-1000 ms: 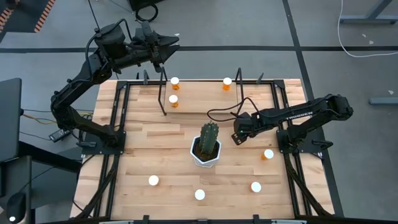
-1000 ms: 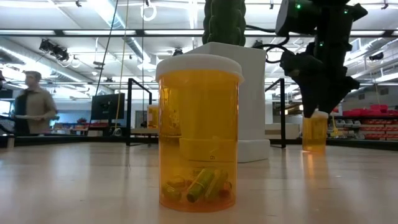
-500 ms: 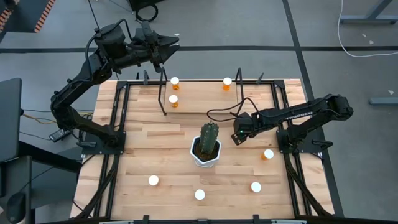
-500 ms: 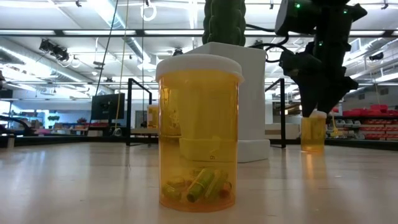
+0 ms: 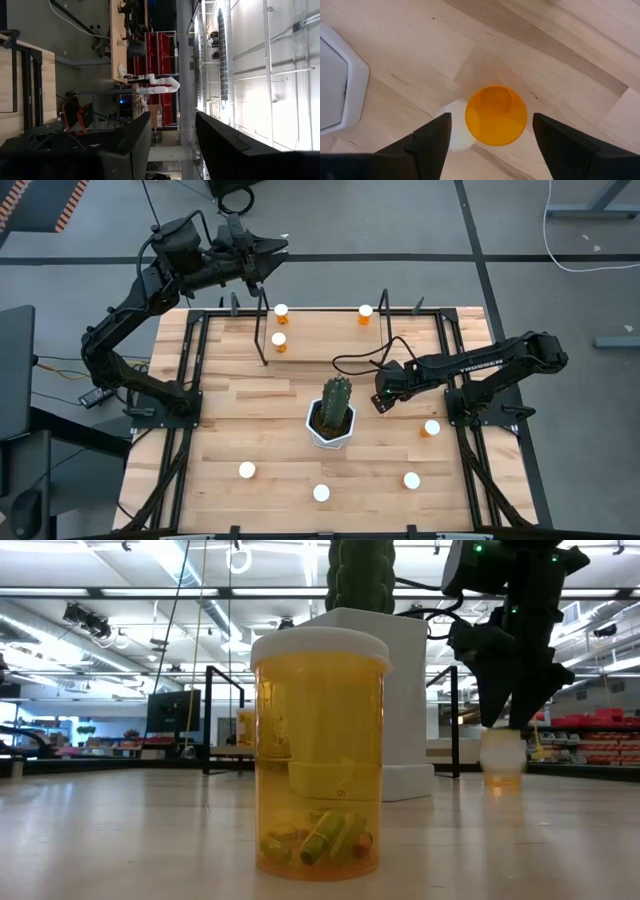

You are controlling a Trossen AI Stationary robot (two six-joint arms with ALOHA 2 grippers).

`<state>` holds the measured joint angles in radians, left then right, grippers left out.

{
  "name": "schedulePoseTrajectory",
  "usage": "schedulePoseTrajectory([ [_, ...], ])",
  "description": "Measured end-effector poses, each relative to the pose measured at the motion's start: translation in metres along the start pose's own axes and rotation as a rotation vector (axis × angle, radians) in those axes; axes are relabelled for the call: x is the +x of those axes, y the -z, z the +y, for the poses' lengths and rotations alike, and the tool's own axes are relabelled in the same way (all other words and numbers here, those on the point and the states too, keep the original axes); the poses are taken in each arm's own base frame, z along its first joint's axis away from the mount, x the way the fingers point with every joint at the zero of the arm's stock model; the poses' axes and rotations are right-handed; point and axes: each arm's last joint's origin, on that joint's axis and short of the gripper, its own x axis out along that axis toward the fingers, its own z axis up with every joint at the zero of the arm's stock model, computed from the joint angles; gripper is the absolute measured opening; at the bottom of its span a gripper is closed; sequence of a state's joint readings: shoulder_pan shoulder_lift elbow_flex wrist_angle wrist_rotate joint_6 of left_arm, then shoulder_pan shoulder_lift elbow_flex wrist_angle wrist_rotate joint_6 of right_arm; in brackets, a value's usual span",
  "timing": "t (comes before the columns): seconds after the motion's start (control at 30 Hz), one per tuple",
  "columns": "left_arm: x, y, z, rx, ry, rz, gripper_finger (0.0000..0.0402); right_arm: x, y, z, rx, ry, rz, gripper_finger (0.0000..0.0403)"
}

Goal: Pick and place medicine bottles onto shelf by color
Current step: Put the orange medicine bottle on the shelf

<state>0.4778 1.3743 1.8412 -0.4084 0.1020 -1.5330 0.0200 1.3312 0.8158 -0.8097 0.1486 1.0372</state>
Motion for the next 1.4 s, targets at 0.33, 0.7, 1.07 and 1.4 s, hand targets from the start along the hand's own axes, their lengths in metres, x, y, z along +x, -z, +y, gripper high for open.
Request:
schedulePoseTrajectory([
  [0.33, 0.000, 0.000, 0.000, 0.002, 0.000, 0.000, 0.0162, -0.004, -0.003, 0.003, 0.002, -0.014, -0.008, 0.0287],
  [0.7, 0.000, 0.000, 0.000, 0.114, 0.000, 0.001, 0.0162, -0.006, -0.002, 0.005, 0.001, -0.053, 0.049, 0.0287],
  [1.07, 0.000, 0.000, 0.000, 0.142, -0.001, 0.001, 0.0162, -0.009, 0.010, 0.006, -0.020, -0.119, 0.234, 0.0287],
  [1.4, 0.001, -0.002, 0.001, 0.160, -0.007, -0.045, 0.0162, -0.045, 0.028, -0.005, 0.020, -0.175, 0.174, 0.0287],
])
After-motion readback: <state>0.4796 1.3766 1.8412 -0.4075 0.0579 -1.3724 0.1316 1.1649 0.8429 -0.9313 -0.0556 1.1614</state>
